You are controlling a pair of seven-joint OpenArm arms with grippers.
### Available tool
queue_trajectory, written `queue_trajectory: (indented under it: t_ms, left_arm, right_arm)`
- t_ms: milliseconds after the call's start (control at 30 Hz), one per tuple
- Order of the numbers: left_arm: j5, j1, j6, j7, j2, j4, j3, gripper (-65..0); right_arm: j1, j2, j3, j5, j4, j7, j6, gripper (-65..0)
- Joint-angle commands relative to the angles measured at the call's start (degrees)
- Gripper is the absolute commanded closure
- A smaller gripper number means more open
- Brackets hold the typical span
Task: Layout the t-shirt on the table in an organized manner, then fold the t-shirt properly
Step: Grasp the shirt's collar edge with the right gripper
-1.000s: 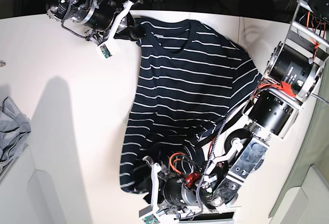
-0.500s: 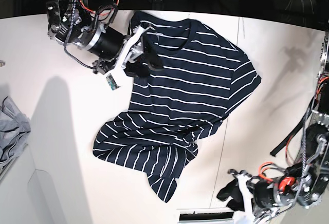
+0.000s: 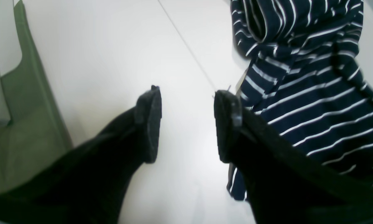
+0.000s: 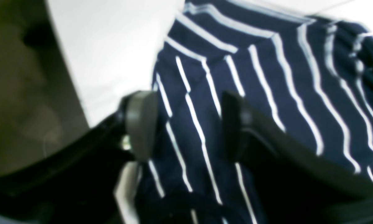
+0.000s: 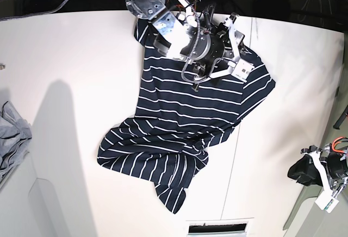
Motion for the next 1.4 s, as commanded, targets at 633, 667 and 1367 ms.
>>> queue_trajectory:
  t_ms: [633,667,1367]
  left_arm:
    - [-1.1,1.2,-0.4,-1.5,-0.5,0.8,-0.7,-29.9]
    - [-1.1,1.1,-0.4,-1.7,-0.3,0.8,-0.7,-29.9]
    - [-0.6,1.6,-0.4,-1.6,0.2,0.8,-0.7,-29.9]
  right_arm:
    - [4.7,-2.4,-9.9,-7.5,-15.9,4.8,-12.8,-39.4]
    - [5.1,-2.4,-9.9,-7.5,-15.9,4.8,-12.8,-34.8]
    - [6.8,-2.4,-6.7,-13.4,12.8,-5.4,-19.0,0.0]
